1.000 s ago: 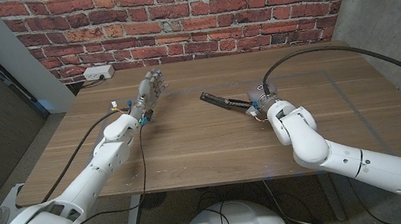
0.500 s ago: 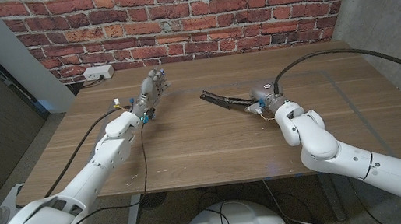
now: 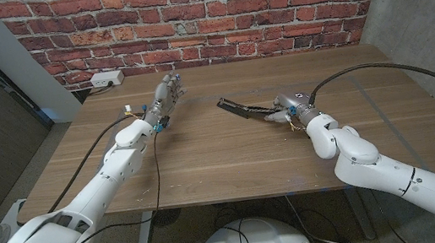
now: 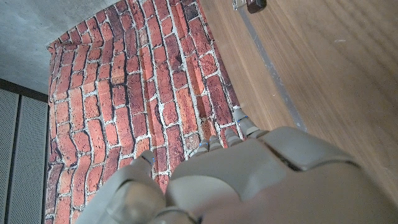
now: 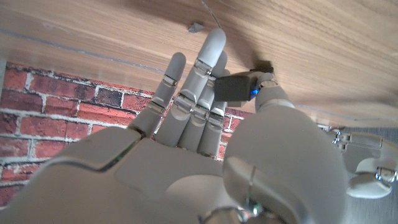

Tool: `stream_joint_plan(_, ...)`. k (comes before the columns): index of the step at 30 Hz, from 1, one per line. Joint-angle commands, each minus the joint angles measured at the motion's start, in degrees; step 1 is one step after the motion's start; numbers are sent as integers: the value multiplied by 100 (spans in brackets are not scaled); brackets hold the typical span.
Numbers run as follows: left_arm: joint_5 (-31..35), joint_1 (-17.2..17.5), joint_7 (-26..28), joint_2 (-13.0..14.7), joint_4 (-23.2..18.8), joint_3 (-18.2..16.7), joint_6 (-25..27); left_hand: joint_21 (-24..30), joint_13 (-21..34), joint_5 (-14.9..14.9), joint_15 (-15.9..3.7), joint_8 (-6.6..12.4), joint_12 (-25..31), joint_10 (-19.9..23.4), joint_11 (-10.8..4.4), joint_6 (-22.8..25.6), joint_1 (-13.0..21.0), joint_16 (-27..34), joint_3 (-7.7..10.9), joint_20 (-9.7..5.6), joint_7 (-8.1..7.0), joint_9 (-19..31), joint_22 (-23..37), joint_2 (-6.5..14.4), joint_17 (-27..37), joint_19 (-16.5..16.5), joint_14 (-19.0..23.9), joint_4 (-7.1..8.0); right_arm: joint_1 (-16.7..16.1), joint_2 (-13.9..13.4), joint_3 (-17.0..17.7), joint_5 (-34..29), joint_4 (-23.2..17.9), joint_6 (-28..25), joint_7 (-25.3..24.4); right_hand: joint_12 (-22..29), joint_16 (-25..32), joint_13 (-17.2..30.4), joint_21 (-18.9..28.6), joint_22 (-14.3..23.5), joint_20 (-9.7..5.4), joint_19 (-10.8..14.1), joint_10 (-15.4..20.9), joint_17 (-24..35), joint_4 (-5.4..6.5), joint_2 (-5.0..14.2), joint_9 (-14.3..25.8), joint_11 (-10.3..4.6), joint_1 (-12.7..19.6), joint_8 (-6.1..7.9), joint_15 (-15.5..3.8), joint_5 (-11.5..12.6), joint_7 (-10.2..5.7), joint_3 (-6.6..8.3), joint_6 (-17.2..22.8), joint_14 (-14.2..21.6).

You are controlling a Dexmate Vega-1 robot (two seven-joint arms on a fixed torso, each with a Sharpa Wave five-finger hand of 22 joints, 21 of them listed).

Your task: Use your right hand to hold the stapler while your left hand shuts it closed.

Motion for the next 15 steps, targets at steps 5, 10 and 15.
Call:
stream_joint_plan(5, 61, -37, 67, 21, -124, 50, 97, 14, 17, 40, -95, -21, 6, -1277, 1, -1626, 31, 0, 13, -91, 27, 16, 18, 663, 13, -985, -1139, -25, -839, 304, 1295, 2016, 461, 1381, -1135, 41, 37, 47, 128, 61, -921, -20, 344, 51, 182, 778, 67, -116, 767, 29, -15, -2, -293, 152, 409, 106)
stream_joint_plan(10, 75, -54, 76, 14, -146, 71, 127, 14, 17, 40, -94, -23, 6, -1278, 1, -1633, 31, 0, 10, -90, 29, 16, 18, 662, 13, -984, -1140, -25, -960, 353, 1517, 2293, 571, 1723, -1187, 34, 30, 75, 168, 81, -931, -98, 316, 78, 166, 752, 96, -141, 786, 35, -11, 2, -311, 125, 415, 95)
stream_joint_plan(15, 107, -82, 74, 12, -150, 103, 155, 13, 17, 39, -99, -24, 5, -1283, -12, -1636, 32, -1, 8, -97, 21, 16, 17, 660, 13, -986, -1143, -27, -1078, 417, 1717, 2503, 673, 2028, -1256, 24, 12, 118, 215, 107, -936, -220, 265, 117, 168, 749, 142, -209, 796, 37, -11, 21, -396, 86, 404, 50)
